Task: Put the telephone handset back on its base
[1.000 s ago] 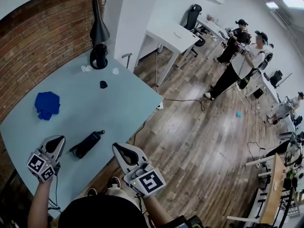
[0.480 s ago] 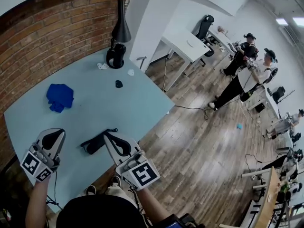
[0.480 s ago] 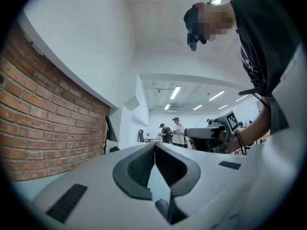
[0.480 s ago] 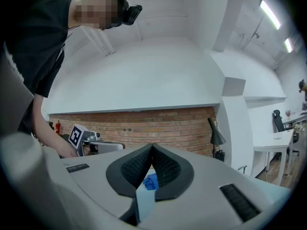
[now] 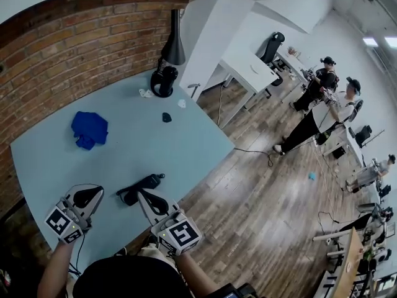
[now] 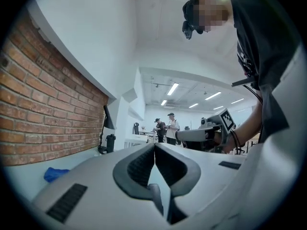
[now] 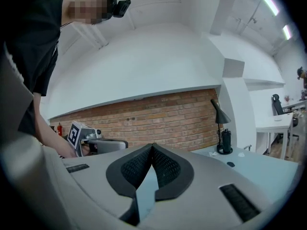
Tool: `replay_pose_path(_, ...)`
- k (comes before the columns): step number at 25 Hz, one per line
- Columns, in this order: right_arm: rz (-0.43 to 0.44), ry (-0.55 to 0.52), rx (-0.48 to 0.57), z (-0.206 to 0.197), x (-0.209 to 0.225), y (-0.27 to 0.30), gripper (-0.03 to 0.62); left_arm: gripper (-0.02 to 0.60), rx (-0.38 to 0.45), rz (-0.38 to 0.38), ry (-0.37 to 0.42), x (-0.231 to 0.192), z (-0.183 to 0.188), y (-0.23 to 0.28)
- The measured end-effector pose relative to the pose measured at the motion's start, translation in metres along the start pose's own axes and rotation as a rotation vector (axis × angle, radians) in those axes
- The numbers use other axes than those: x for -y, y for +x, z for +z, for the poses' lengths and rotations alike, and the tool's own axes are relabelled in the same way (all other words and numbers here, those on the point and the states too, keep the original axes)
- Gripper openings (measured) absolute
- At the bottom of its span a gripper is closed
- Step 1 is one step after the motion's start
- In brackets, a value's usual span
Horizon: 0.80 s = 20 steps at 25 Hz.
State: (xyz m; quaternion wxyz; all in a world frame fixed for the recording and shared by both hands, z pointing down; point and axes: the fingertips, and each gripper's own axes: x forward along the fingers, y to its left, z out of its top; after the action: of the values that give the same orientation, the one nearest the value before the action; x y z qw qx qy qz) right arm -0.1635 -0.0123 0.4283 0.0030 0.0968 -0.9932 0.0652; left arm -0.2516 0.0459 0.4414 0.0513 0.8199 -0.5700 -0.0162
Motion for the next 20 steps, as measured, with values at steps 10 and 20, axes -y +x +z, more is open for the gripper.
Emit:
replay_pose_path(10,-0.003,0.085,-0.141,-0.066,-0.026,-0.001,0.021,0.037,-0.144,-0.007,-0.081,0.004,-0.077,-0.016)
replay_pose_path(20,-0.004,0.079,-0.192,-0.081,-0.038,-0.014,0.021,0.037,-0.169,-0.052,-0.108,0.018,-0.093,-0.008)
